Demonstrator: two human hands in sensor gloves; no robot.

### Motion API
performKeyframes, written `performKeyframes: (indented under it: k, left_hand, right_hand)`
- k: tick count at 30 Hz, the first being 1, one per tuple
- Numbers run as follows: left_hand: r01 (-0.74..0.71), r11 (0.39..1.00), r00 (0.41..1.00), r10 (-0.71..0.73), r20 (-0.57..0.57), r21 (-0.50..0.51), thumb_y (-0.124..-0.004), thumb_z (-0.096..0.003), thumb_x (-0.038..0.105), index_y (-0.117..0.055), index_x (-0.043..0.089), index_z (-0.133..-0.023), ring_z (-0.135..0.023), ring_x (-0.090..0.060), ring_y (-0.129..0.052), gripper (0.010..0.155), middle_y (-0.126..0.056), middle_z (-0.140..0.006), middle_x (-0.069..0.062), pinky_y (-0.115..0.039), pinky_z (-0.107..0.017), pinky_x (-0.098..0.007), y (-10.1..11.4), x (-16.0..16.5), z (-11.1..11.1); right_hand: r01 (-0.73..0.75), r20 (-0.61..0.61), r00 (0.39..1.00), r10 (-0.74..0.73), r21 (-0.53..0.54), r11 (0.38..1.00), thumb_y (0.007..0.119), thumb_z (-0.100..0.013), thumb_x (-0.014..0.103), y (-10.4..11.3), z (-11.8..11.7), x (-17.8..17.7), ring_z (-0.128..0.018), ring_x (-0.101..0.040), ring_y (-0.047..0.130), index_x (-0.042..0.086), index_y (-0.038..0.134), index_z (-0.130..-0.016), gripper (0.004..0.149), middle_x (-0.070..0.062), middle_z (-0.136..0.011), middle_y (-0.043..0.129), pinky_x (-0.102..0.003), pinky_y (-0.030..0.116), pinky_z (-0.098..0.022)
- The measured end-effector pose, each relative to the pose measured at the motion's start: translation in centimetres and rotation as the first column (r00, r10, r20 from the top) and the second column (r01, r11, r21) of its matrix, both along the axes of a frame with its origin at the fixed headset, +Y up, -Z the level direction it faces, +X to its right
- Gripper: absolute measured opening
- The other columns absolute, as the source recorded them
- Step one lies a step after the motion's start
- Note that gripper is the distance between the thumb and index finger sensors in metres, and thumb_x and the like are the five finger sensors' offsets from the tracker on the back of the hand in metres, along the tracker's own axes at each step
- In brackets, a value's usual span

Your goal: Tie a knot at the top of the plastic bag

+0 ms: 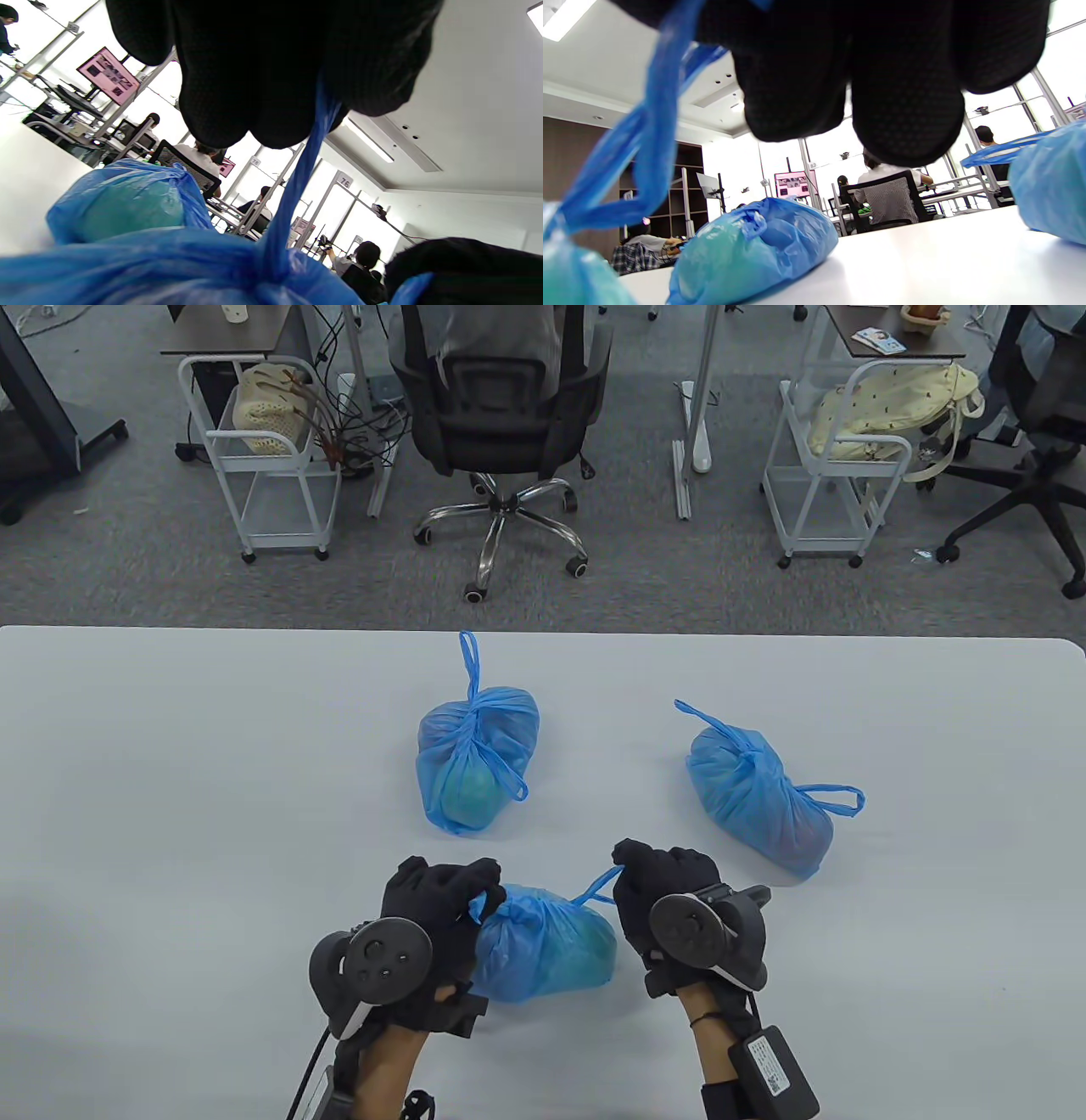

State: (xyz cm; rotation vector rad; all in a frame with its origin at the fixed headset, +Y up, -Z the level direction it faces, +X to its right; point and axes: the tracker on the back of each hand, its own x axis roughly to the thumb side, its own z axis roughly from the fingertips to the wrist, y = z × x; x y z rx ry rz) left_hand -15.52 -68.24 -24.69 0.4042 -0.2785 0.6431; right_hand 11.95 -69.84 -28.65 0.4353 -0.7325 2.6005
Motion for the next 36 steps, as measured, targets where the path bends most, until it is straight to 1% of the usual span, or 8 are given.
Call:
performKeyframes:
  k: [5, 7, 10, 18, 25, 31, 33, 36]
  left_hand:
    - [0.154, 0.987, 0.986, -0.151, 0.069, -0.044, -0.088, -0.0417, 0.043, -0.099, 0.031, -0.075, -0.083, -0.024, -0.091, 0.038, -0.107, -0.058, 0.005, -0.045, -0.073, -0.068, 0.1, 1.8, 0.4]
    - [0.213, 0.971, 0.973, -0.201, 0.117, -0.105, -0.089, -0.0419, 0.041, -0.095, 0.028, -0.082, -0.085, -0.026, -0.087, 0.043, -0.106, -0.057, 0.004, -0.040, -0.073, -0.069, -0.4, 2.4, 0.2]
    - [0.329, 0.929, 0.937, -0.299, 0.178, -0.169, -0.088, -0.0418, 0.042, -0.090, 0.025, -0.089, -0.082, -0.025, -0.089, 0.050, -0.105, -0.055, 0.004, -0.043, -0.073, -0.069, -1.4, 3.4, -0.3]
    - [0.433, 0.863, 0.901, -0.402, 0.165, -0.259, -0.088, -0.0422, 0.042, -0.087, 0.020, -0.092, -0.074, -0.027, -0.095, 0.054, -0.099, -0.048, 0.000, -0.053, -0.072, -0.069, -1.9, 5.5, -0.2]
    - [0.440, 0.878, 0.894, -0.448, 0.000, -0.188, -0.091, -0.0389, 0.045, -0.098, 0.027, -0.075, -0.081, -0.029, -0.088, 0.041, -0.099, -0.045, 0.001, -0.045, -0.072, -0.068, -1.8, 5.3, -0.1]
    - [0.389, 0.897, 0.917, -0.398, -0.003, -0.210, -0.088, -0.0403, 0.046, -0.094, 0.033, -0.077, -0.096, -0.035, -0.070, 0.039, -0.091, -0.081, -0.004, -0.040, -0.073, -0.069, -2.0, 4.5, -0.6]
    - [0.369, 0.906, 0.926, -0.377, -0.004, -0.207, -0.087, -0.0410, 0.046, -0.093, 0.033, -0.078, -0.095, -0.035, -0.075, 0.039, -0.094, -0.083, -0.004, -0.043, -0.073, -0.070, -1.9, 4.4, -0.5]
    - [0.370, 0.912, 0.925, -0.379, -0.022, -0.176, -0.087, -0.0413, 0.046, -0.092, 0.033, -0.078, -0.090, -0.032, -0.084, 0.039, -0.101, -0.075, -0.001, -0.047, -0.073, -0.068, -1.6, 4.4, -0.4]
  right_hand:
    - [0.111, -0.093, 0.990, -0.107, 0.044, 0.993, 0.075, -0.044, 0.028, 1.3, 0.8, -1.1, -0.035, -0.030, 0.107, 0.014, 0.091, -0.072, 0.035, -0.003, -0.042, 0.103, -0.059, 0.081, -0.039]
    - [0.129, -0.129, 0.984, -0.122, 0.041, 0.991, 0.075, -0.044, 0.028, 1.6, 1.2, -1.6, -0.036, -0.030, 0.107, 0.014, 0.091, -0.073, 0.035, -0.003, -0.043, 0.103, -0.059, 0.081, -0.039]
    - [0.164, -0.186, 0.971, -0.151, 0.057, 0.985, 0.075, -0.045, 0.028, 2.2, 1.7, -2.4, -0.036, -0.029, 0.107, 0.015, 0.091, -0.073, 0.035, -0.003, -0.043, 0.103, -0.059, 0.081, -0.039]
    - [0.318, -0.359, 0.888, -0.288, 0.024, 0.948, 0.075, -0.046, 0.026, 3.6, 3.0, -4.1, -0.039, -0.030, 0.106, 0.013, 0.090, -0.075, 0.035, -0.006, -0.046, 0.102, -0.060, 0.080, -0.041]
    - [0.422, -0.297, 0.872, -0.390, 0.050, 0.905, 0.077, -0.045, 0.026, 2.8, 2.1, -2.0, -0.036, -0.030, 0.107, 0.013, 0.091, -0.073, 0.035, -0.005, -0.043, 0.103, -0.059, 0.081, -0.039]
    - [0.361, -0.137, 0.924, -0.356, 0.009, 0.933, 0.077, -0.045, 0.028, 0.0, -0.3, 1.2, -0.036, -0.029, 0.108, 0.013, 0.091, -0.074, 0.035, -0.005, -0.043, 0.104, -0.059, 0.082, -0.039]
    - [0.339, -0.117, 0.933, -0.340, -0.030, 0.940, 0.078, -0.045, 0.028, -1.0, -0.9, 1.9, -0.037, -0.030, 0.108, 0.013, 0.092, -0.074, 0.035, -0.006, -0.044, 0.104, -0.059, 0.081, -0.039]
    - [0.267, -0.095, 0.958, -0.269, -0.029, 0.963, 0.078, -0.045, 0.029, -1.4, -1.1, 2.2, -0.037, -0.031, 0.108, 0.013, 0.092, -0.074, 0.036, -0.006, -0.045, 0.104, -0.060, 0.081, -0.039]
